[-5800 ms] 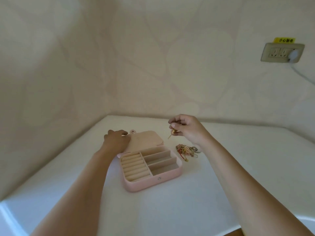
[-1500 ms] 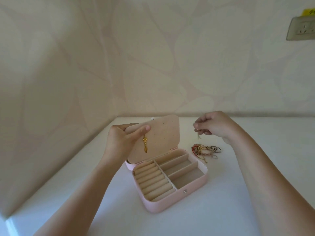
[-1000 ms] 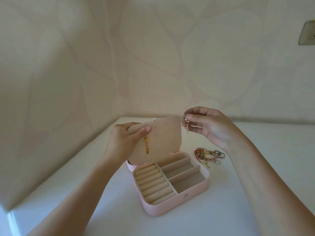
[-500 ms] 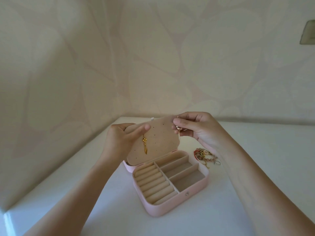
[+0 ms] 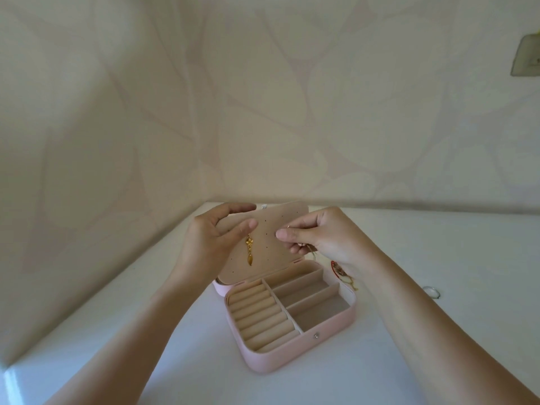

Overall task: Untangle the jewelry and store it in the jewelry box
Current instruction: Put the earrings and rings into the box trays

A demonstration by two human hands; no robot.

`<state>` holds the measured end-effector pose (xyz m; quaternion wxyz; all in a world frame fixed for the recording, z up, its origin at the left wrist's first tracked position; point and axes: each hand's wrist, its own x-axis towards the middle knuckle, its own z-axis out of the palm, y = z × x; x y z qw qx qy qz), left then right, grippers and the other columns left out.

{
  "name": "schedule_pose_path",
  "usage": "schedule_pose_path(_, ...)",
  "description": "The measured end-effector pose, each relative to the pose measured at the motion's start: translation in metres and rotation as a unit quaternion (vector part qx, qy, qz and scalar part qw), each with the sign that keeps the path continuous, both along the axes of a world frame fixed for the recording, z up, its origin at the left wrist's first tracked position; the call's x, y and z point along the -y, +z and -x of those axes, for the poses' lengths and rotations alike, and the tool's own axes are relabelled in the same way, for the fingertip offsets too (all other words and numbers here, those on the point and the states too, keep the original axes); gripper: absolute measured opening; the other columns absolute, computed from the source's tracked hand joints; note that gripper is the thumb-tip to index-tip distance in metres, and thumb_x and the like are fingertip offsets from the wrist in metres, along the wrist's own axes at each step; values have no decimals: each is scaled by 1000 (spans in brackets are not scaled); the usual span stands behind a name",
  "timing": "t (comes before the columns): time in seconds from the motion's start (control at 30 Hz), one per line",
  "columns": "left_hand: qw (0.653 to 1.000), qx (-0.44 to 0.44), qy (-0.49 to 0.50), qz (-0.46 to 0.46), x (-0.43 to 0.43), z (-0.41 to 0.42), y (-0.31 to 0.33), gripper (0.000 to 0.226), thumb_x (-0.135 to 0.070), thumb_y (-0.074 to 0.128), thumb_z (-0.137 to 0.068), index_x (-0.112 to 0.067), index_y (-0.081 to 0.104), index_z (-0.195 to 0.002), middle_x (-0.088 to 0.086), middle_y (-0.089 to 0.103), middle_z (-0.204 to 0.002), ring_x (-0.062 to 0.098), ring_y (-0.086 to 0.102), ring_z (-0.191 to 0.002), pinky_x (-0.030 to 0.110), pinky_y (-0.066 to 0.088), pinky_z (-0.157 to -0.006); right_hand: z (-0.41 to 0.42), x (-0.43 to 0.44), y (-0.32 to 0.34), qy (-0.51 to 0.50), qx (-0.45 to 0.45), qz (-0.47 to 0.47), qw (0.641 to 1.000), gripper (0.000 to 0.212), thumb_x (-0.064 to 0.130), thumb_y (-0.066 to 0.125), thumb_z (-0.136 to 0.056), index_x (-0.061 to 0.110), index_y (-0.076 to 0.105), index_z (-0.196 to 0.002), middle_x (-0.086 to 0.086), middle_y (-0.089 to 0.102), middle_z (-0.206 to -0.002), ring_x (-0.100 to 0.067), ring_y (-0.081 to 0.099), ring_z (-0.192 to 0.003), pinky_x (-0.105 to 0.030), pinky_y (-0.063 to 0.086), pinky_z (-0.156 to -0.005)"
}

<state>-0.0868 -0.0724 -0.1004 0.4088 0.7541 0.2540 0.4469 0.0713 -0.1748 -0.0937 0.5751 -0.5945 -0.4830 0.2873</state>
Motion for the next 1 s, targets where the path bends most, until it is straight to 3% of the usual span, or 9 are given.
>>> schedule_pose_path(0.07,1000,-16,-10,-10,-1,2,2,22,-24,77,-75,-34,69,-92,-16,70,-81,-1,64,-69,14,51,-56,0,0,-2,0,-3,10,1000,5,12,71,-82,15,75,-80,6,64,-58,-3,55,-52,-13,45,-53)
schedule_pose_path(0.3,1000,-1,-18,23,0,3,4,20,-20,75,-77,-38,69,-85,-16,72,-73,1,67,-64,13,50,-52,-8,2,2,21,36,38,998,21,10,54,-95,18,74,-98,9,64,-70,-4,55,-66,-16,45,-66)
schedule_pose_path(0.47,1000,5,0,22,3,0,3,17,-24,75,-76,-36,69,-86,-19,71,-72,0,66,-62,12,49,-52,-4,5,4,62,15,13,998,15,6,63,-89,15,75,-90,5,69,-69,-5,61,-64,-16,52,-66)
schedule_pose_path(0.63,999,6,17,34,2,-2,2,17,-23,73,-80,-38,67,-82,-22,68,-66,-3,63,-57,11,47,-49,1,1,4,15,-6,-34,999,7,2,74,-78,8,72,-81,0,68,-65,-10,64,-61,-17,54,-61)
schedule_pose_path(0.73,999,9,27,23,4,-3,2,15,-24,73,-79,-38,67,-78,-23,67,-64,-5,62,-56,9,45,-47,1,0,5,-21,-8,-59,998,18,1,77,-74,7,60,-78,-5,68,-64,-15,65,-59,-22,53,-57)
schedule_pose_path(0.83,999,12,34,24,5,-4,2,13,-25,74,-79,-36,68,-76,-22,68,-64,-4,61,-55,10,45,-46,1,1,6,-22,0,-73,997,12,1,77,-74,8,67,-77,-5,69,-65,-13,66,-59,-20,52,-57)
schedule_pose_path(0.93,999,1,35,14,5,-4,2,12,-26,71,-81,-37,67,-77,-21,68,-65,-3,62,-56,11,46,-47,2,1,5,-16,13,-73,997,12,3,77,-75,13,74,-80,-1,71,-67,-11,67,-63,-19,54,-64)
schedule_pose_path(1.0,1000,-4,21,4,7,-3,3,12,-25,70,-83,-36,67,-78,-20,69,-65,-2,62,-55,12,47,-47,3,0,3,-33,37,-57,997,16,5,80,-72,20,75,-78,-4,73,-72,-15,68,-69,-26,57,-74)
